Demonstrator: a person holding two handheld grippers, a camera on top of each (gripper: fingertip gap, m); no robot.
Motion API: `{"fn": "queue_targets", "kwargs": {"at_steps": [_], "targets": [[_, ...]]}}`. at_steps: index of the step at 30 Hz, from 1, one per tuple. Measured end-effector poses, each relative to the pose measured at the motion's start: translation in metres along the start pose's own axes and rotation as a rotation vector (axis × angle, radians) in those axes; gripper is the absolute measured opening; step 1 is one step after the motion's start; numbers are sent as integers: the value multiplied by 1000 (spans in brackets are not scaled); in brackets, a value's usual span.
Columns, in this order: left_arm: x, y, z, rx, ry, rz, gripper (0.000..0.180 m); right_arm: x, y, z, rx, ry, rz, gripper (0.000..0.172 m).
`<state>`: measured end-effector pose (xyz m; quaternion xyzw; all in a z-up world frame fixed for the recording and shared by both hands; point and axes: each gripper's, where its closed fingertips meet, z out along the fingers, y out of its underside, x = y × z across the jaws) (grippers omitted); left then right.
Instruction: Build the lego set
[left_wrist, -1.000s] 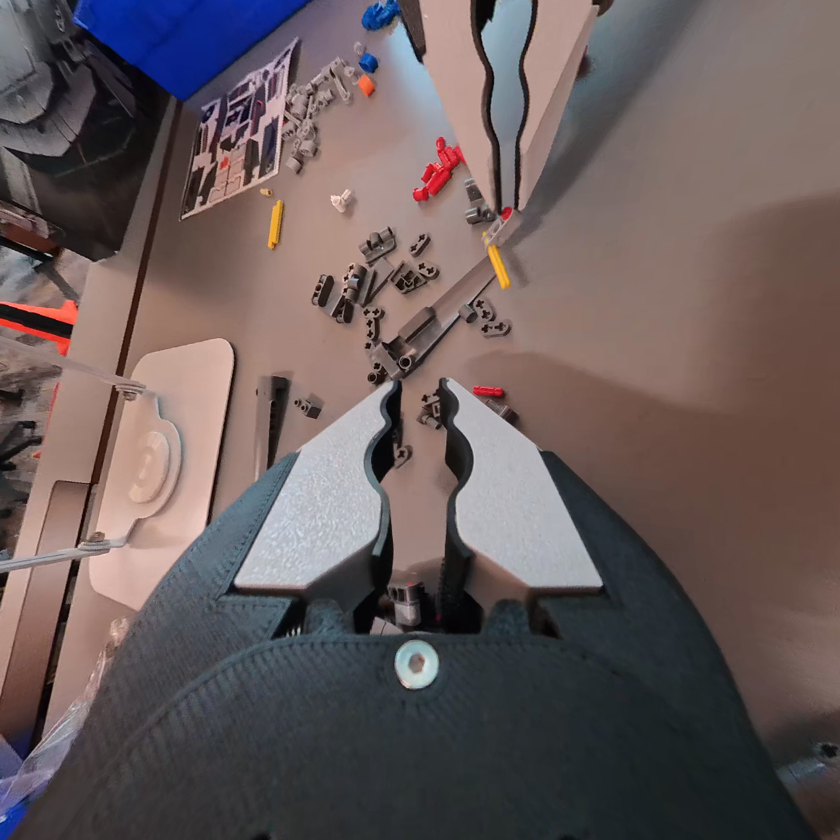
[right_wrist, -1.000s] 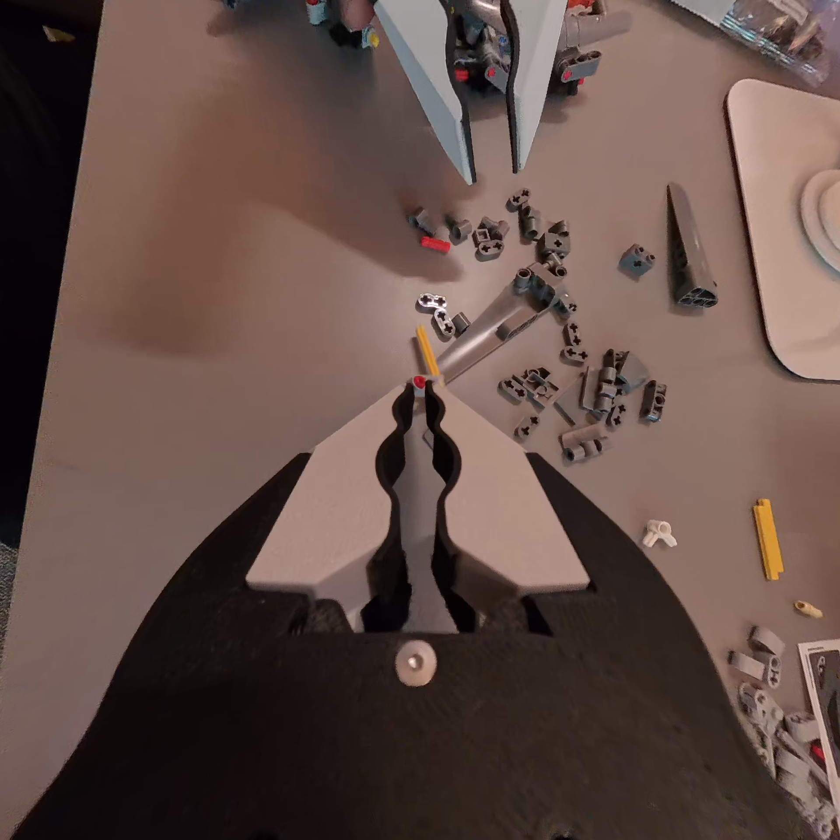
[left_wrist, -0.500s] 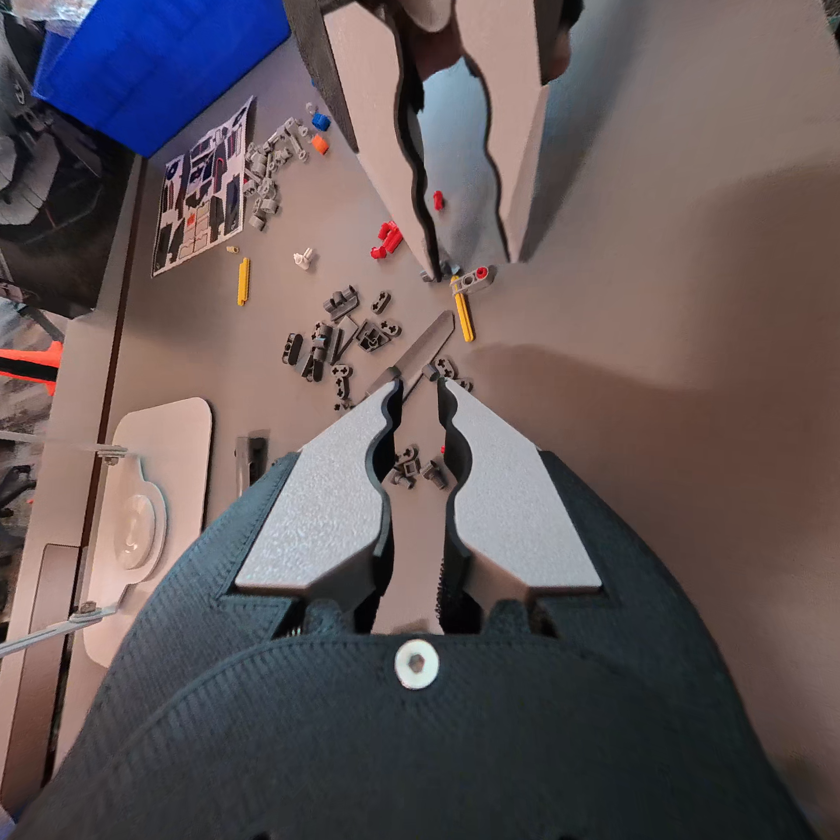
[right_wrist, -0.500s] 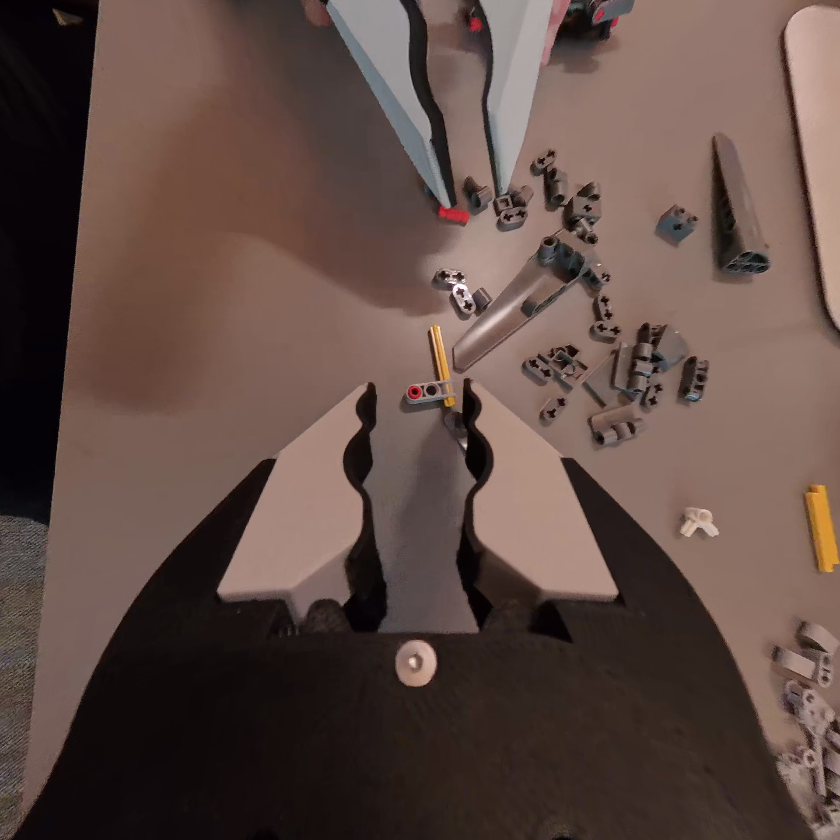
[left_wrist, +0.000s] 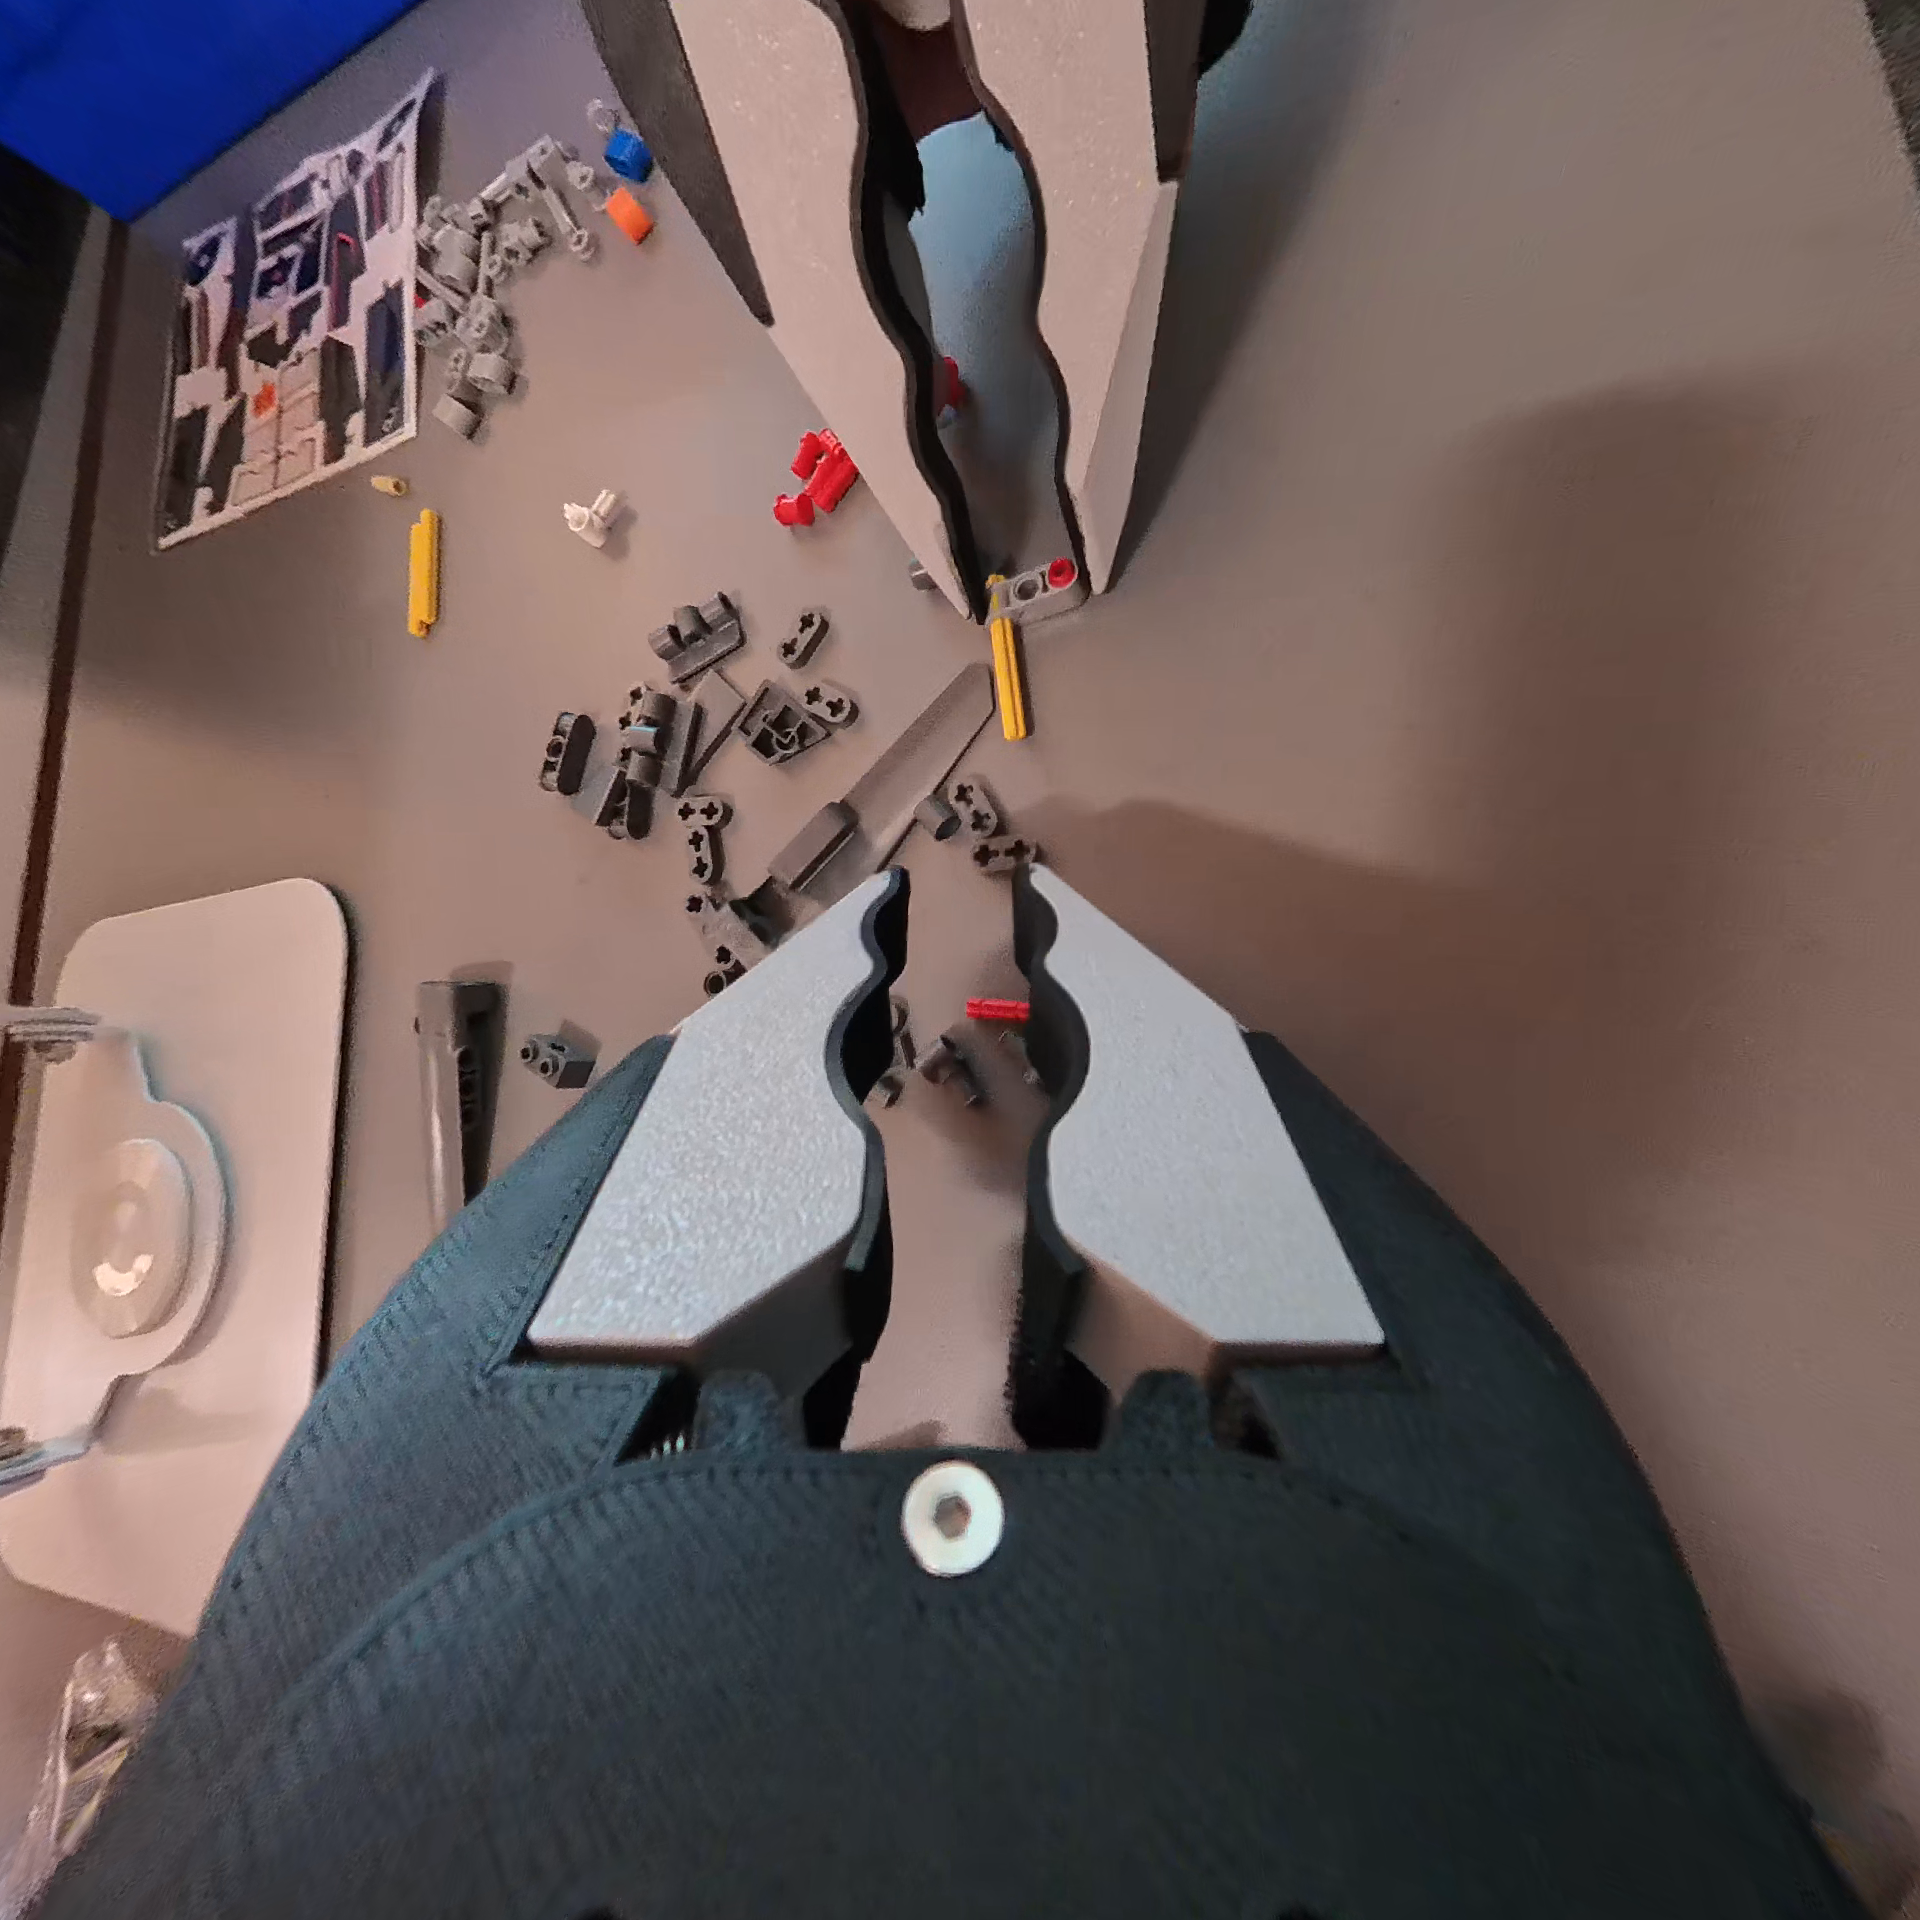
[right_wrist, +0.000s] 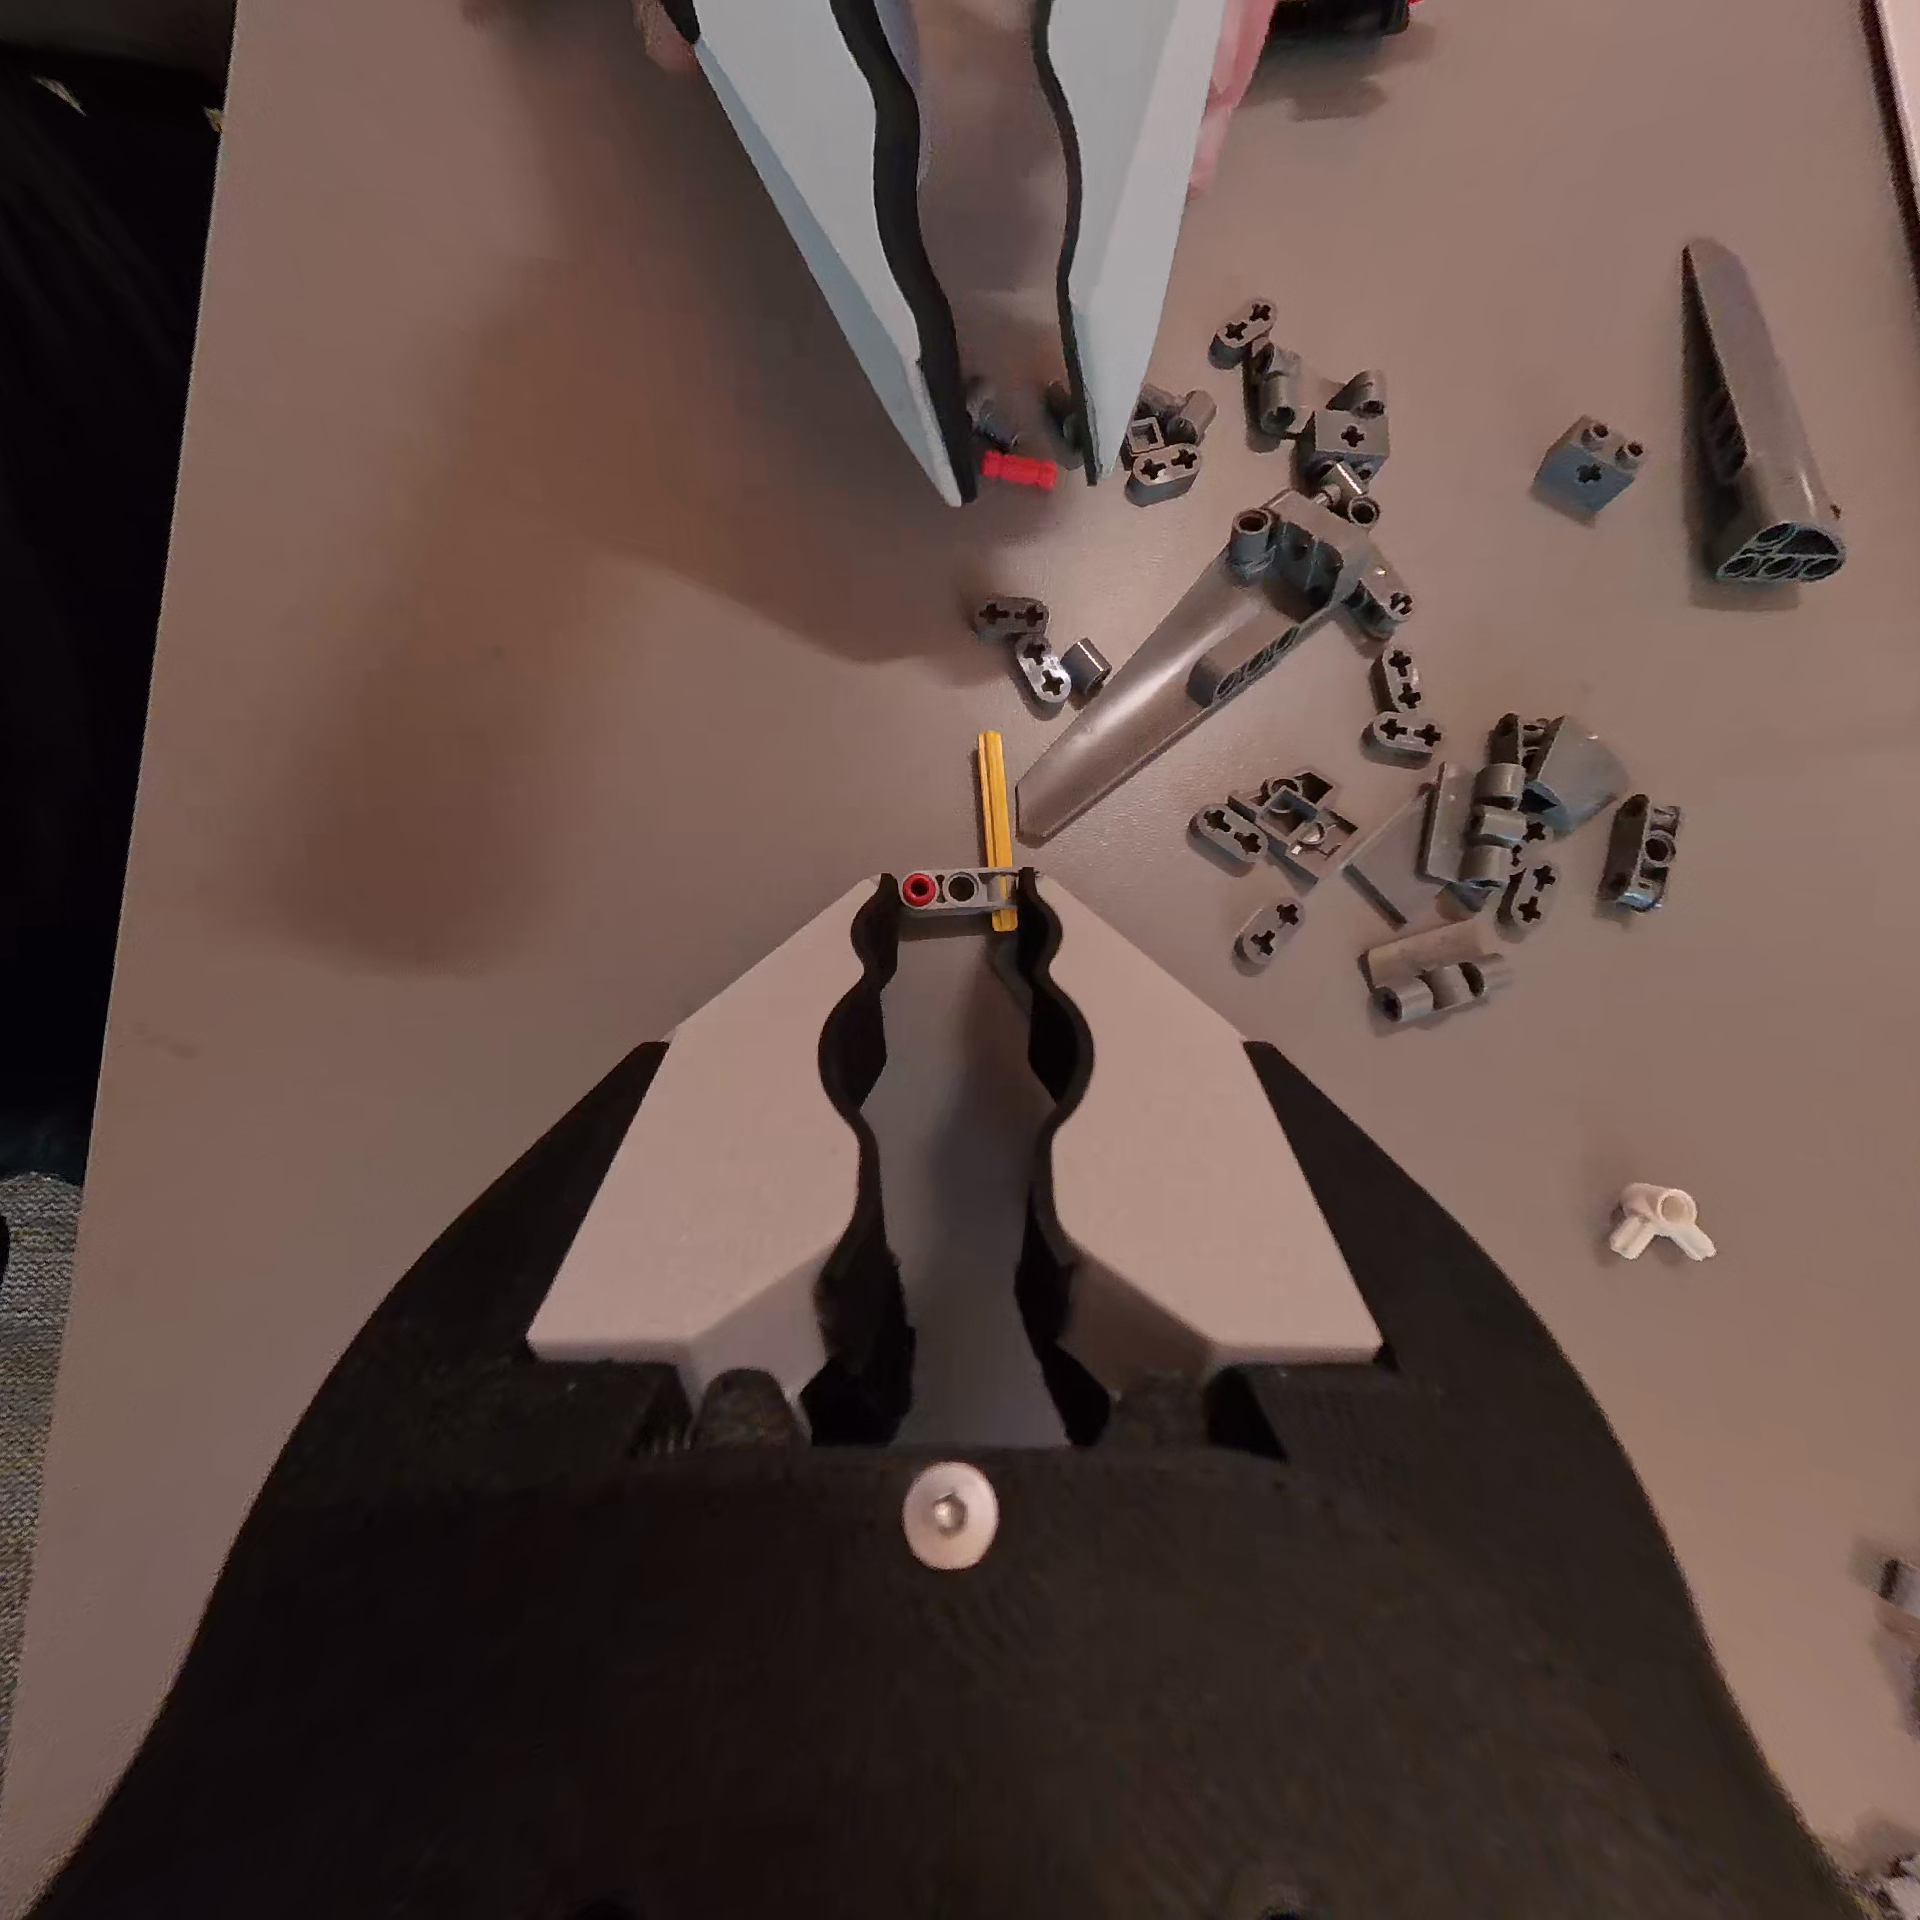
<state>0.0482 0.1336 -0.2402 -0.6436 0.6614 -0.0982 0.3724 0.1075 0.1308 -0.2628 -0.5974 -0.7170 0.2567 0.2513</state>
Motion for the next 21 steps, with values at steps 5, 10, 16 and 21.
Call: {"fn": "queue_targets", "kwargs": {"at_steps": [5,10,16,21], "targets": [[6,1,11,-50,69,-14,24,0,0,0,7,2,-7,20],[7,4,19,-92,109,-33,24,-2,0,0,17,-5,-13,20],[8,5,25,-118,121,-45,13,-2,0,-1,20,-7,-21,20],[6,4,25,-105,95,-30,6,-2,0,-1,24,-6,-23,20]]}}
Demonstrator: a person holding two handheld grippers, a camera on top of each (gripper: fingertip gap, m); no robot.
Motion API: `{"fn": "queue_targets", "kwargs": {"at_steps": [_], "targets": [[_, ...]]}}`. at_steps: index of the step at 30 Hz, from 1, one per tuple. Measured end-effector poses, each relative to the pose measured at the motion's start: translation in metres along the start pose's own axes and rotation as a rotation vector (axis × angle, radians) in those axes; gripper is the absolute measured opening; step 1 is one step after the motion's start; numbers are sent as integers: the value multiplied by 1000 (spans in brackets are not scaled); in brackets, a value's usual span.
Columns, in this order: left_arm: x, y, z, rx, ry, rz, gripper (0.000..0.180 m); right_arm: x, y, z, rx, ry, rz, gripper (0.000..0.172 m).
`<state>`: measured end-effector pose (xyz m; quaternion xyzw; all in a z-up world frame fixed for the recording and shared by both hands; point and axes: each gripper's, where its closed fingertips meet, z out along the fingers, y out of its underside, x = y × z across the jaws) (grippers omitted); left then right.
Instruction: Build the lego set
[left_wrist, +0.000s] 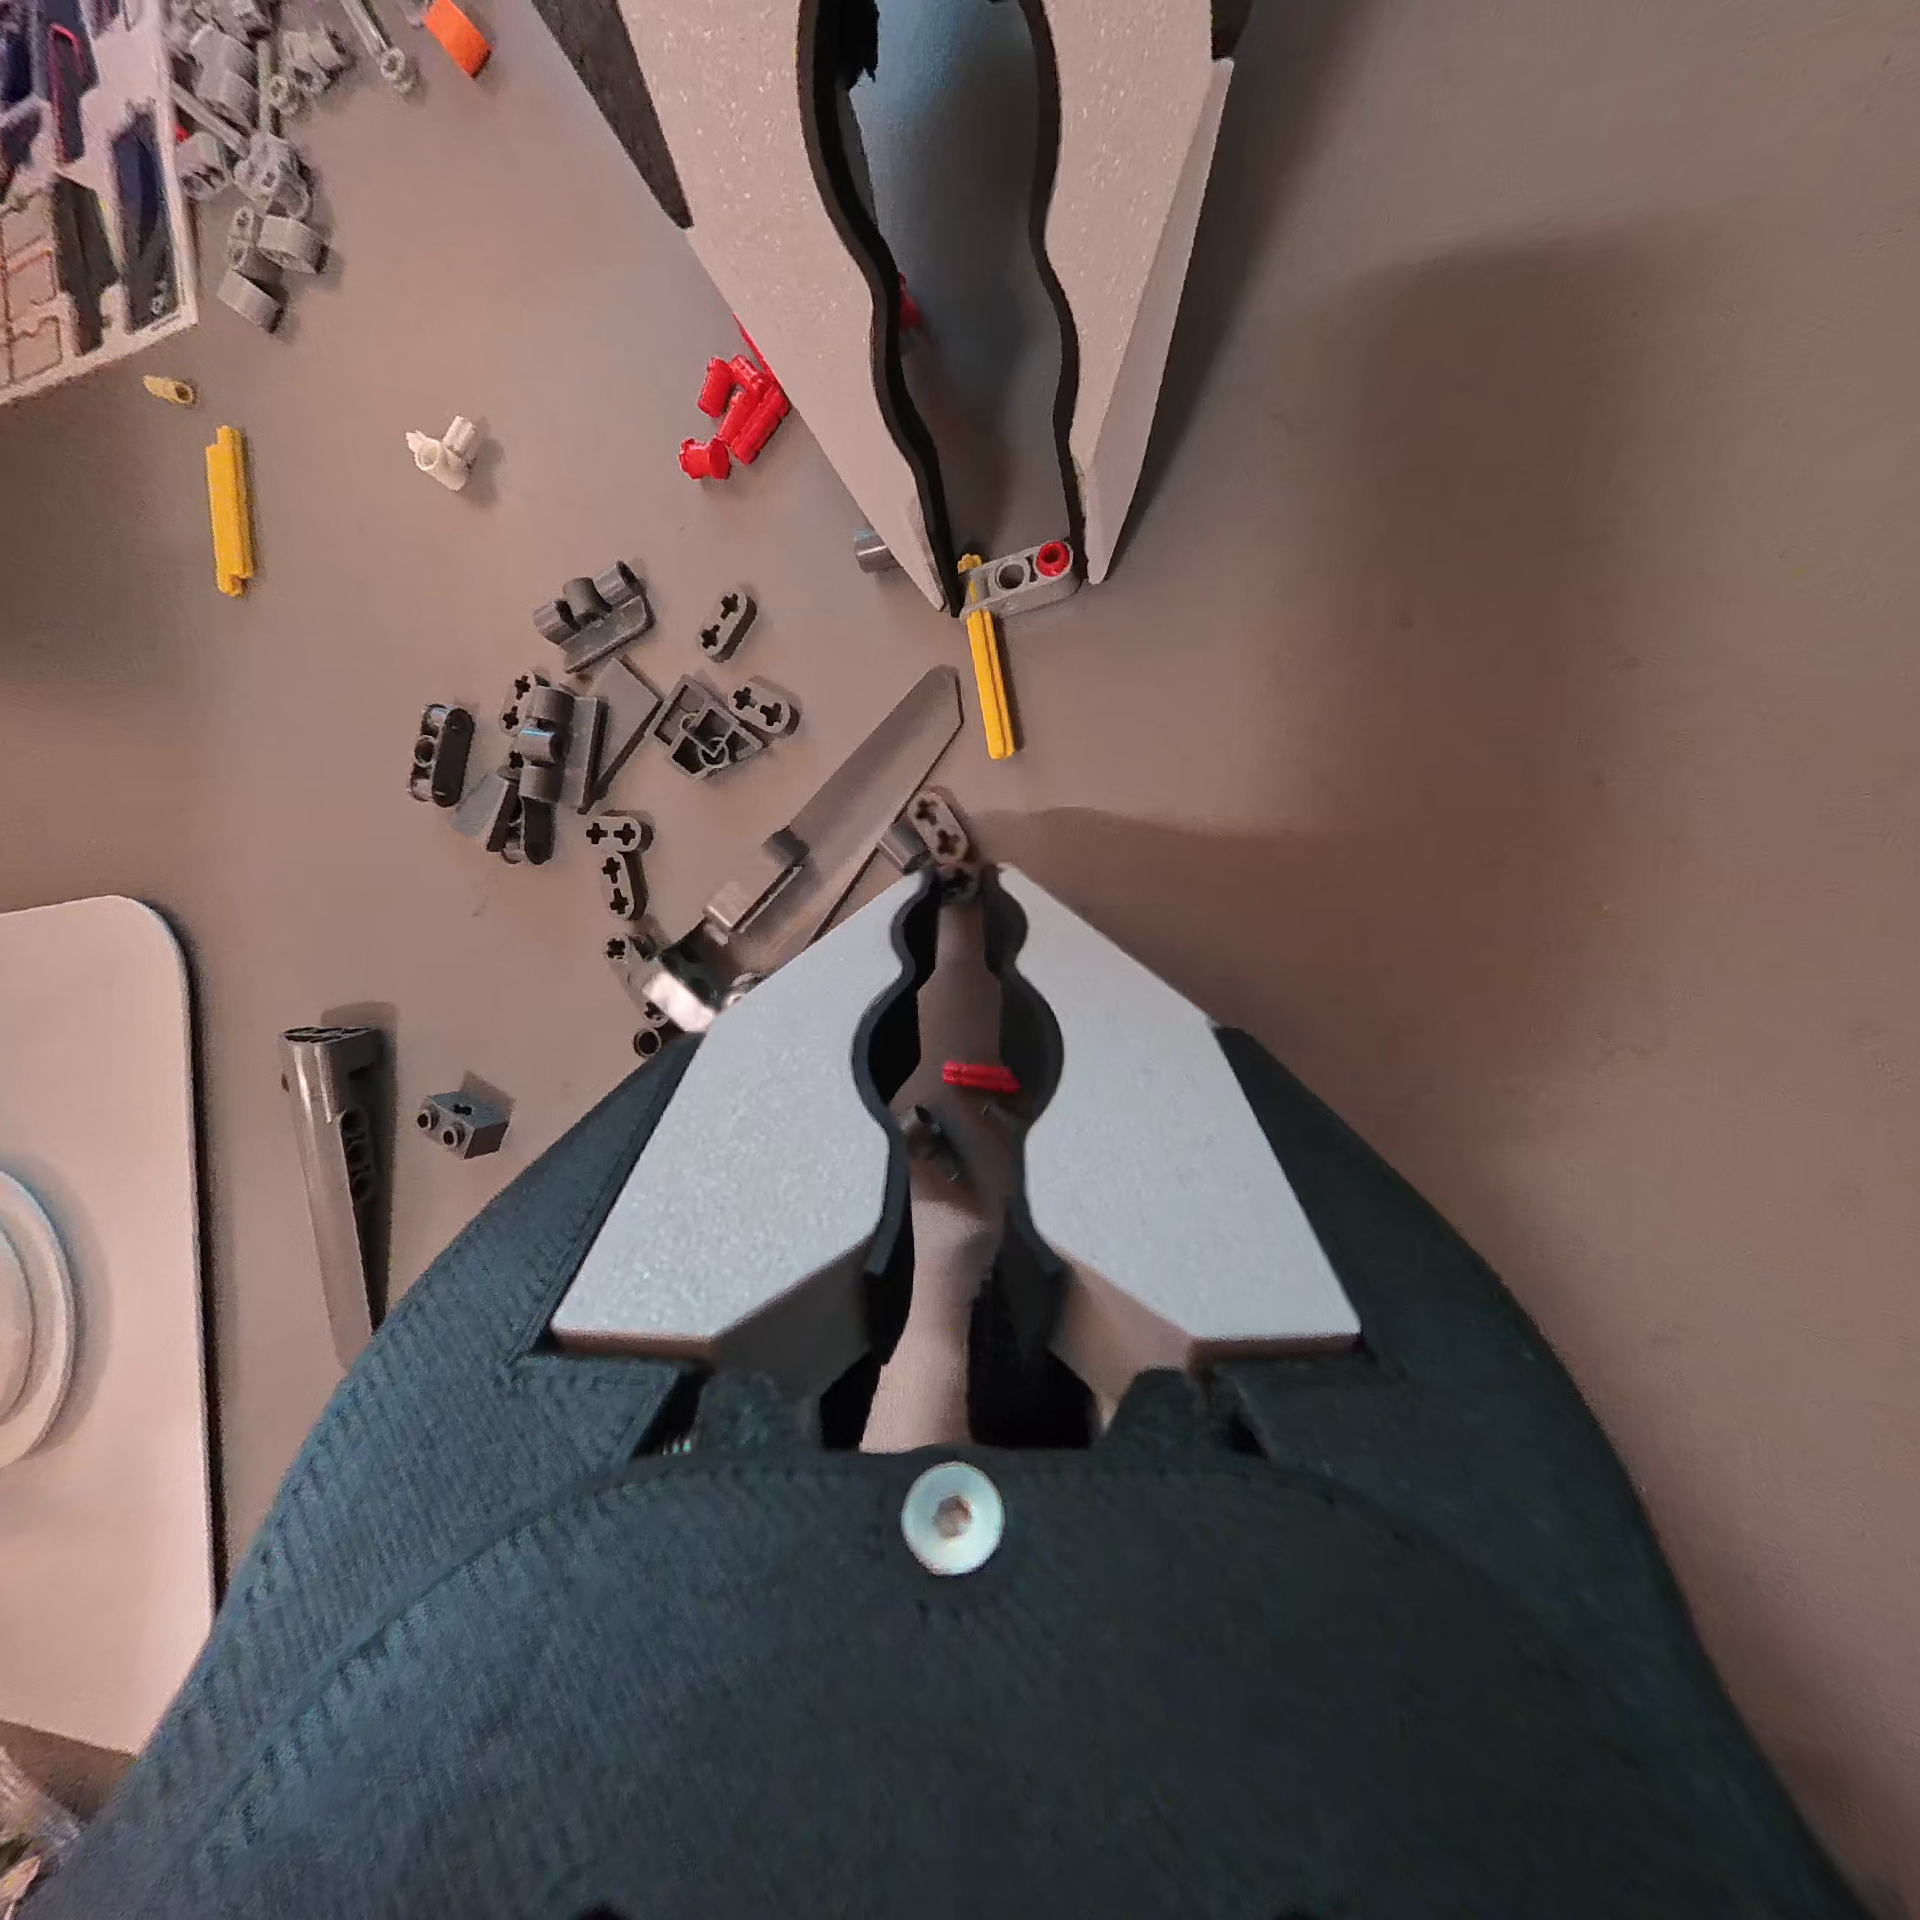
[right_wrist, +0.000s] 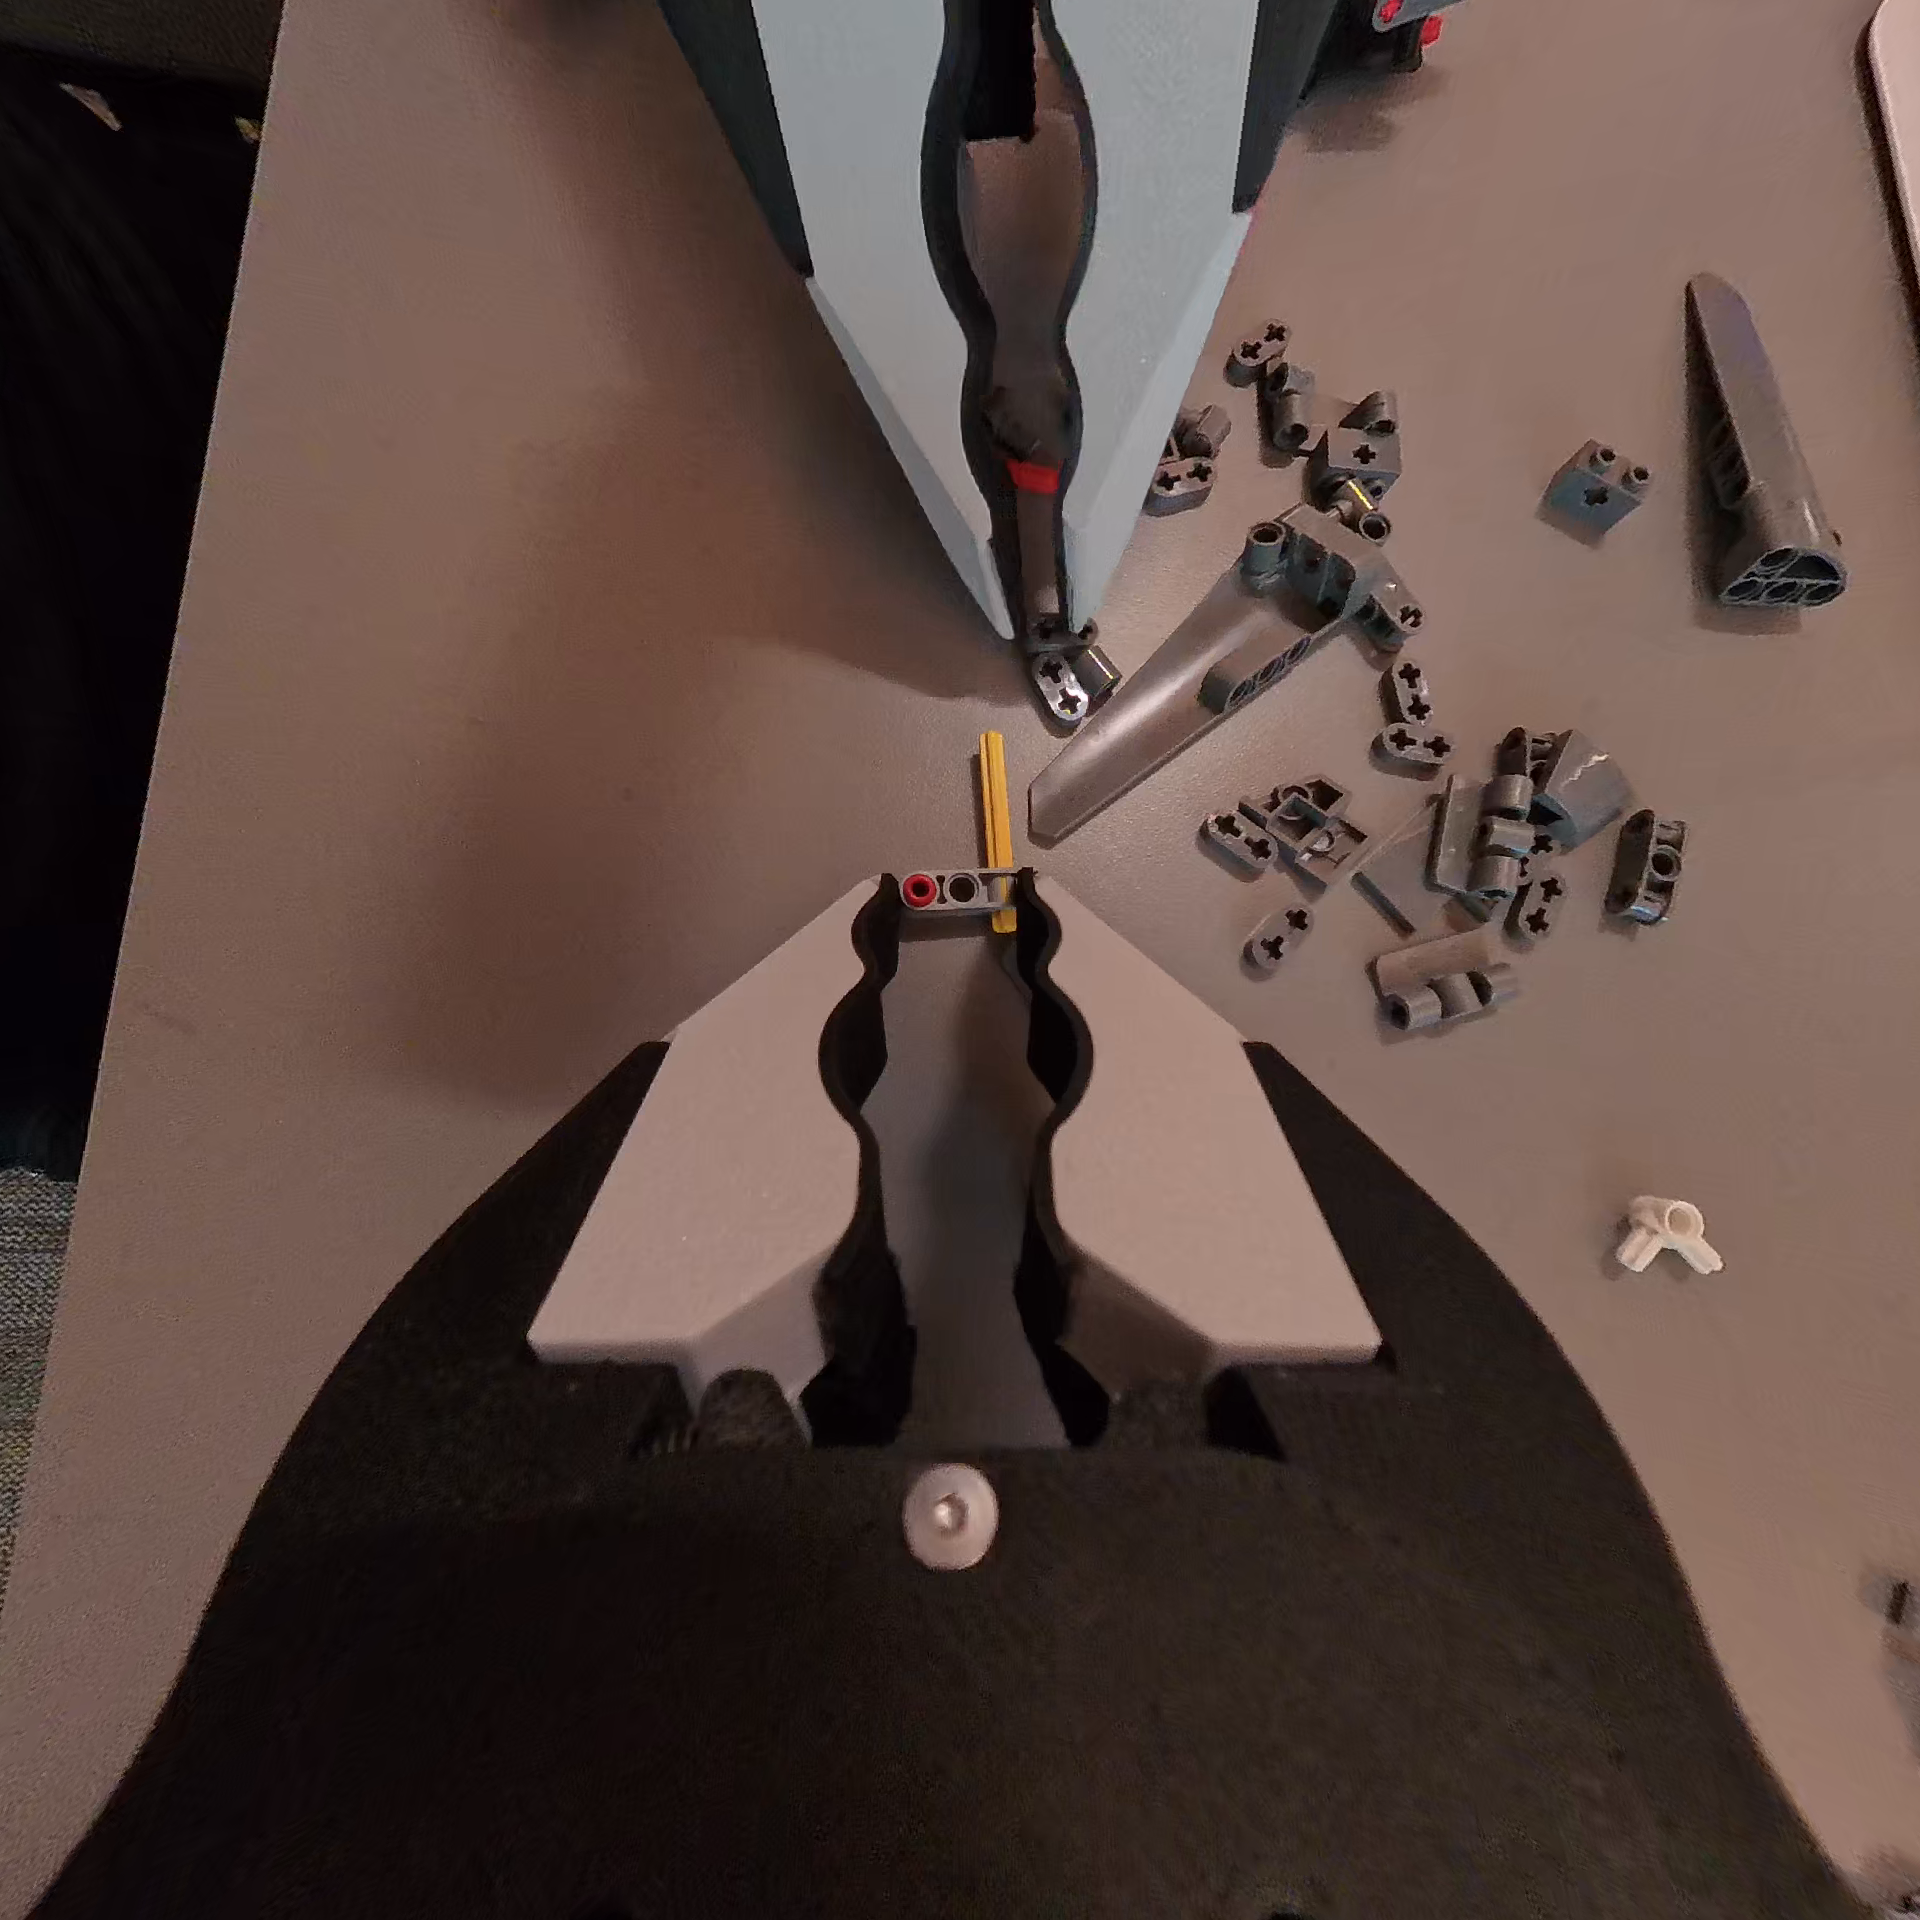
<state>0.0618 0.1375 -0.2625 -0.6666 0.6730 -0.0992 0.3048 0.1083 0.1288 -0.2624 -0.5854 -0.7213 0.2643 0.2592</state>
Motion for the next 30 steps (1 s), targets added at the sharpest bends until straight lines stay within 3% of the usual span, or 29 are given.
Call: {"fn": "queue_targets", "kwargs": {"at_steps": [16,24,30], "targets": [[0,-2,-13,34,-61,-33,0,-1,0,0,-3,7,-11,20],[1,-4,1,-20,-103,-101,12,0,3,-2,-15,25,-20,19],[-1,-7,7,-25,-104,-164,11,-3,1,-1,-20,27,-38,19]]}}
